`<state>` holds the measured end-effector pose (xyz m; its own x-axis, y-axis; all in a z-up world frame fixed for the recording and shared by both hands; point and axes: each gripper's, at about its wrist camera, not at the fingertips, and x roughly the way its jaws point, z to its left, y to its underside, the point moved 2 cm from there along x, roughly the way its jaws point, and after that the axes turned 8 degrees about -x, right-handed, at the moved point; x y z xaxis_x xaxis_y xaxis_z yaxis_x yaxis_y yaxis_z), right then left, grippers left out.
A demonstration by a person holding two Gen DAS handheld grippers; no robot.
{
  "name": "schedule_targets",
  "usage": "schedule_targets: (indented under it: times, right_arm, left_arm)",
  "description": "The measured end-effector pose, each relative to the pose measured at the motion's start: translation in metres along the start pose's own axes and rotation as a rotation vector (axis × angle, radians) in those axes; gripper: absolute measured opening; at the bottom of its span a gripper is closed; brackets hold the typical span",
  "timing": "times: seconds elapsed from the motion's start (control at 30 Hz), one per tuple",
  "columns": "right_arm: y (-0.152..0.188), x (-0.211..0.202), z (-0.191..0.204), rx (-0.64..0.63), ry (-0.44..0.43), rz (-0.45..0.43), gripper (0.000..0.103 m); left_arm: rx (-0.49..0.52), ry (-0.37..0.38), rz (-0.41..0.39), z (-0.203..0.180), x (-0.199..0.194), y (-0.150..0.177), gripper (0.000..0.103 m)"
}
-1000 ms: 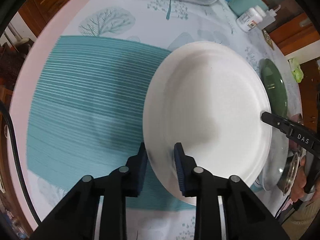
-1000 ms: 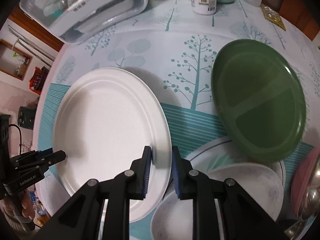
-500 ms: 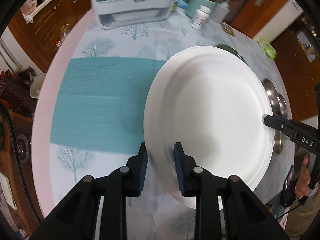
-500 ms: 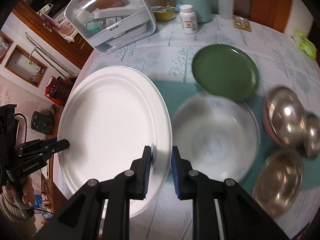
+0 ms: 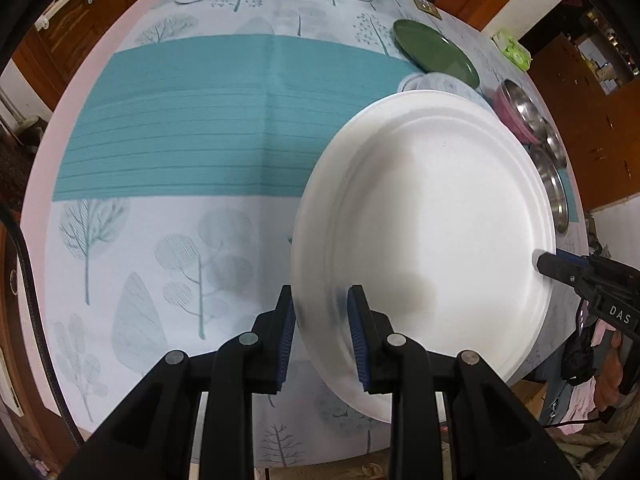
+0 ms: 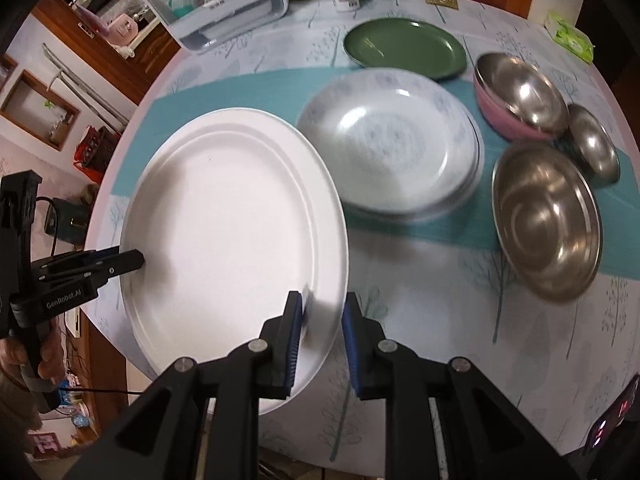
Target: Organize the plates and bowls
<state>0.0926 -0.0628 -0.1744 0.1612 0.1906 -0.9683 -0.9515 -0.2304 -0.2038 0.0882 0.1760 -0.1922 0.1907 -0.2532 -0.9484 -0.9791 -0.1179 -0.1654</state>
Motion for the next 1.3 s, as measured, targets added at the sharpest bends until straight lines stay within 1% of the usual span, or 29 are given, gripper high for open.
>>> schedule_targets:
  times: [0.17, 0.27, 0.43, 0.5, 0.6, 0.7, 0.9, 0.97, 1.07, 1.1, 1.13, 1.2, 1.3]
  right_arm:
    - [0.024, 0.010, 0.000, -0.031, 0.000, -0.002, 0.021]
    - [0.039, 0.019, 0.001, -0.044, -0.005, 0.001, 0.021]
    - [0.059, 0.042, -0.001, -0.032, -0.022, 0.046, 0.022]
    - [0.062, 0.048, -0.004, -0.014, -0.046, 0.064, 0.022]
    - [0.063, 0.055, -0.006, 0.012, -0.074, 0.080, 0.022]
    - [0.063, 0.058, -0.004, 0.014, -0.079, 0.082, 0.023]
    - [0.062, 0.066, -0.002, 0.025, -0.087, 0.094, 0.024]
    - [0.061, 0.068, -0.004, 0.036, -0.090, 0.094, 0.024]
    - [0.061, 0.069, -0.004, 0.039, -0.090, 0.099, 0.024]
    - [0.061, 0.068, -0.003, 0.034, -0.085, 0.099, 0.025]
    - [0.061, 0.068, -0.003, 0.029, -0.080, 0.099, 0.025]
    - [0.060, 0.067, -0.001, 0.018, -0.055, 0.094, 0.031]
    - [0.060, 0.062, -0.002, 0.010, -0.039, 0.081, 0.037]
  left_arm:
    - [0.038, -0.020, -0.032, -0.001, 0.011, 0.018, 0.025]
    - [0.046, -0.042, -0.054, -0.001, 0.019, 0.023, 0.025]
    - [0.073, -0.082, -0.071, -0.005, 0.030, 0.031, 0.025]
    - [0.082, -0.099, -0.073, -0.006, 0.034, 0.032, 0.025]
    - [0.068, -0.107, -0.060, -0.003, 0.042, 0.034, 0.025]
    - [0.043, -0.107, -0.054, -0.002, 0.049, 0.030, 0.025]
    - [0.027, -0.116, -0.038, 0.001, 0.058, 0.028, 0.025]
    - [0.021, -0.114, -0.030, 0.001, 0.061, 0.027, 0.026]
    - [0.018, -0.104, -0.023, -0.001, 0.063, 0.028, 0.036]
    - [0.020, -0.100, -0.019, -0.004, 0.064, 0.028, 0.041]
    - [0.022, -0.102, -0.014, -0.008, 0.065, 0.028, 0.048]
    - [0.028, -0.119, -0.022, -0.010, 0.065, 0.030, 0.057]
    - [0.031, -0.138, -0.033, -0.011, 0.060, 0.031, 0.061]
